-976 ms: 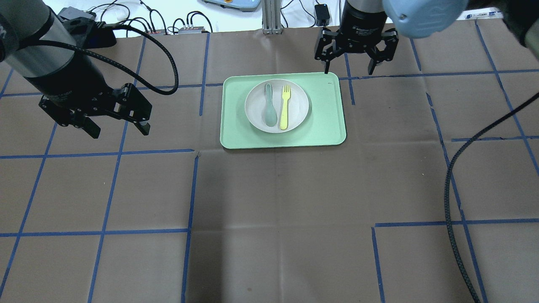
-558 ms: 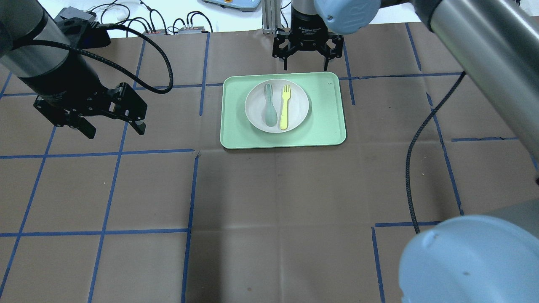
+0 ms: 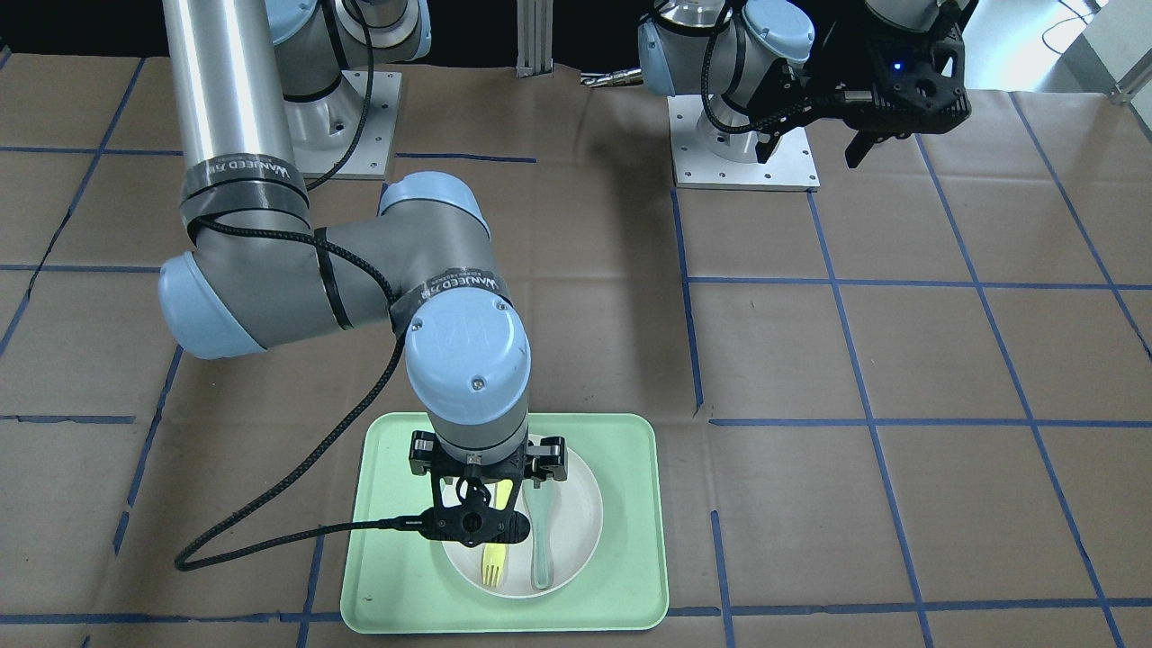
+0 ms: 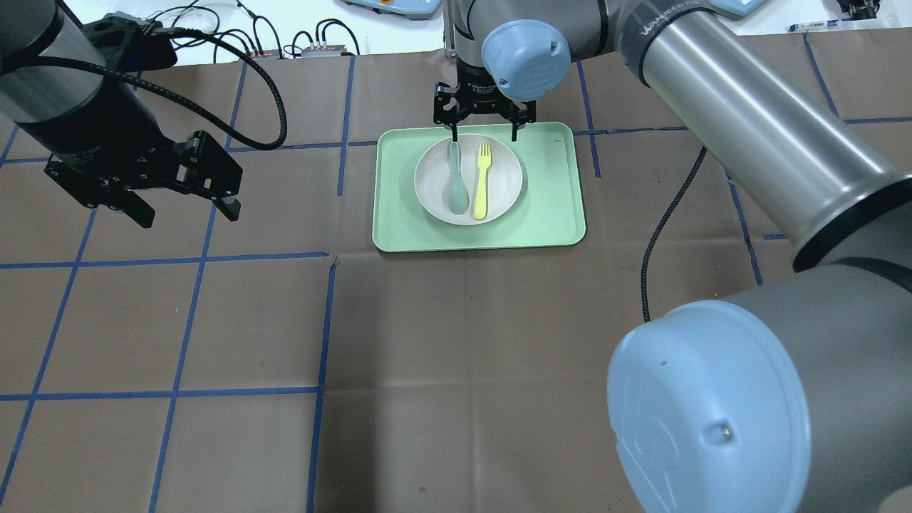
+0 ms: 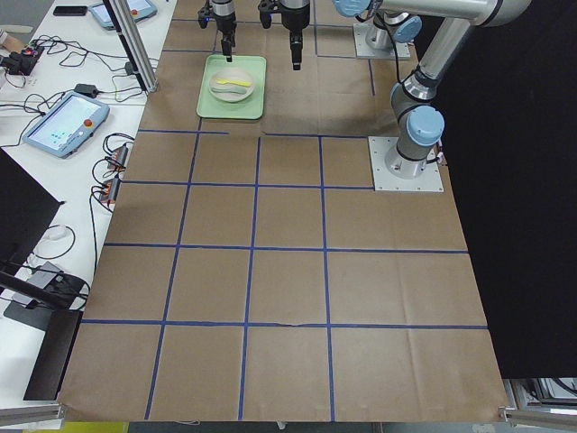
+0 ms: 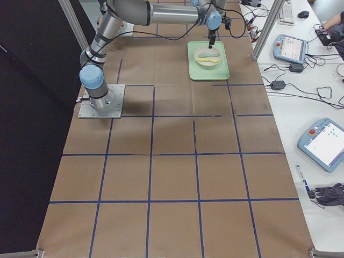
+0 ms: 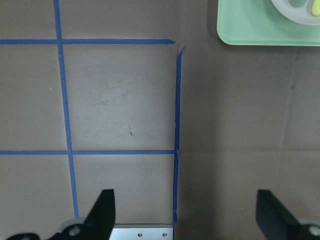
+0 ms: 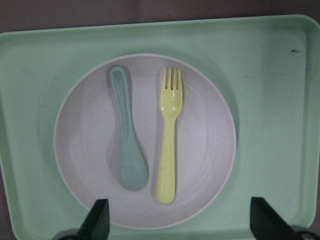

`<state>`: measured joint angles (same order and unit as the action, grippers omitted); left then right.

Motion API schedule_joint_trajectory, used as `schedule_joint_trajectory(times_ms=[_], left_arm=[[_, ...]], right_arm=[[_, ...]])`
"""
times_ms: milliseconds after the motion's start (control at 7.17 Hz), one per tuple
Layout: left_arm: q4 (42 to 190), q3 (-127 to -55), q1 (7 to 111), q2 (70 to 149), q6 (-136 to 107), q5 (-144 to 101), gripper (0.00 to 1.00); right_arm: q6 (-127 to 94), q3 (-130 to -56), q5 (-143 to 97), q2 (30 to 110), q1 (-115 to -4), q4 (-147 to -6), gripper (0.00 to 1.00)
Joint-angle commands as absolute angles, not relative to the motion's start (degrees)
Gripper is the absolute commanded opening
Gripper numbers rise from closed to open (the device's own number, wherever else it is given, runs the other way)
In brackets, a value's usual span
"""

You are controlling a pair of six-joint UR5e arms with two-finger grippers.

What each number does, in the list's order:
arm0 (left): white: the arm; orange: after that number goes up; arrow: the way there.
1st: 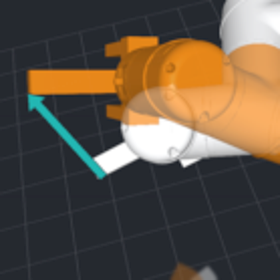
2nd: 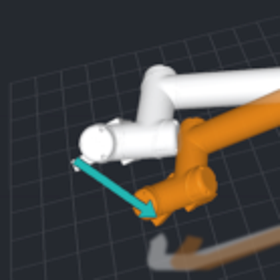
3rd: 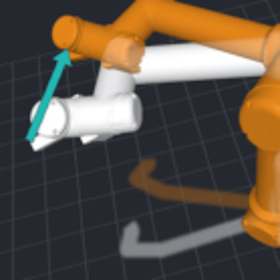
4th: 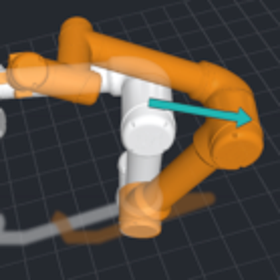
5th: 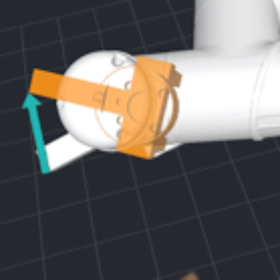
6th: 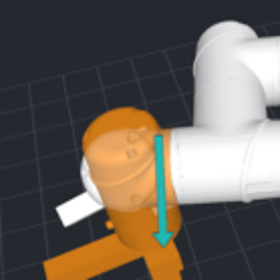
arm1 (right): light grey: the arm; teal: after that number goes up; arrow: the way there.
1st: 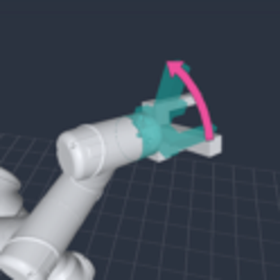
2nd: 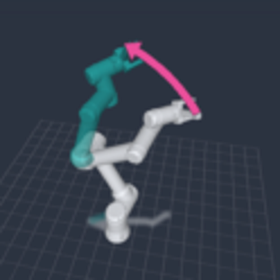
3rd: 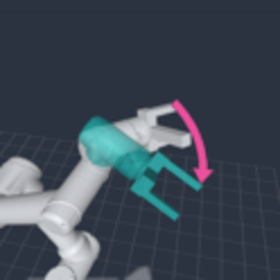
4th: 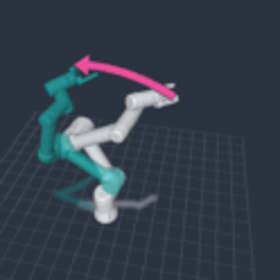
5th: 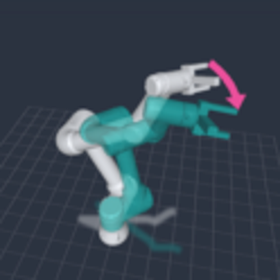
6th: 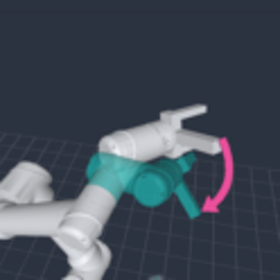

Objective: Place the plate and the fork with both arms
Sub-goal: 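Lower the right gripper and close it on the yellow fork handle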

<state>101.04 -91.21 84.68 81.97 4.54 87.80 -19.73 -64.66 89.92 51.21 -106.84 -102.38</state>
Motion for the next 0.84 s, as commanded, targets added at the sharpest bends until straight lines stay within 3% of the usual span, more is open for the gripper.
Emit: schedule_joint_trajectory(times_ms=[0, 558, 697], left_arm=[[101.5, -91.9, 84.6, 81.5, 4.4, 87.8, 1.0], [101.5, -92.5, 84.6, 81.7, 4.4, 87.8, 1.0], [101.6, -92.5, 84.6, 81.7, 4.5, 87.8, 1.0]], right_arm=[[-19.7, -65.4, 90.3, 49.0, -107.0, -103.2, 0.67], [-20.0, -67.9, 90.0, 48.8, -106.8, -105.0, 0.43], [-20.0, -67.9, 89.7, 48.6, -106.6, -105.4, 0.44]])
